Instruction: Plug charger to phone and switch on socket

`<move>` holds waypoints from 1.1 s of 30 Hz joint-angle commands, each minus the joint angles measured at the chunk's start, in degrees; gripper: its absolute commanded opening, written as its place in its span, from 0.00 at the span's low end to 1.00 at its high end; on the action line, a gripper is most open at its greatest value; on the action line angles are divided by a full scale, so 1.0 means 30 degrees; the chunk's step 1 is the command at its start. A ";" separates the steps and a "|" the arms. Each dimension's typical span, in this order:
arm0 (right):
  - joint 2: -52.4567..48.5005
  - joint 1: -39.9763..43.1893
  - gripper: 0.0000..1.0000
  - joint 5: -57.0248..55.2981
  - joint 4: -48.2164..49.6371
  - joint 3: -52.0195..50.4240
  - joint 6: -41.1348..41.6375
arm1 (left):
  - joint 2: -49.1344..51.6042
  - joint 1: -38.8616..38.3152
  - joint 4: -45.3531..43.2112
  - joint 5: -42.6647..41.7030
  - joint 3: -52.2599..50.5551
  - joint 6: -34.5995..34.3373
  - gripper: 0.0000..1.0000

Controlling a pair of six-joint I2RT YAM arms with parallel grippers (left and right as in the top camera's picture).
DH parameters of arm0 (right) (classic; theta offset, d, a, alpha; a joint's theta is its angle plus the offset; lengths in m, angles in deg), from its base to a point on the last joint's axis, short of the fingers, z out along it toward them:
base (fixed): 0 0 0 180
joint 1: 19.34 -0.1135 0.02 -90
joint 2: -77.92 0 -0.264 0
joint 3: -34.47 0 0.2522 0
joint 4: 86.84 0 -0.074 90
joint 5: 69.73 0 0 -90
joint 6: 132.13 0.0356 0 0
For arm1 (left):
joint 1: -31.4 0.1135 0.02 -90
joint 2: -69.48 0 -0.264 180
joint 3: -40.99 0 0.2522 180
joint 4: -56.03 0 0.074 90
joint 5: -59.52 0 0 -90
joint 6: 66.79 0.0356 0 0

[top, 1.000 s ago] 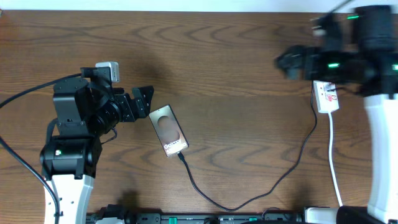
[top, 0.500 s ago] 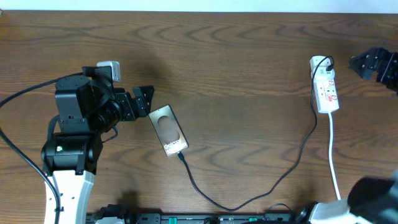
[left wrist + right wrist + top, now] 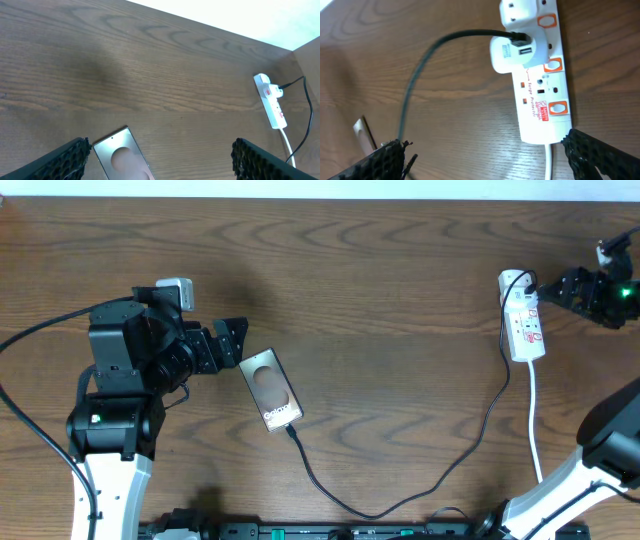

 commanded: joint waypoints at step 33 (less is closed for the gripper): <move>-0.2477 -0.1209 0.99 -0.0437 0.6798 -0.2739 0.0663 | 0.0022 0.0102 -0.0007 0.0168 0.0328 0.0452 0.92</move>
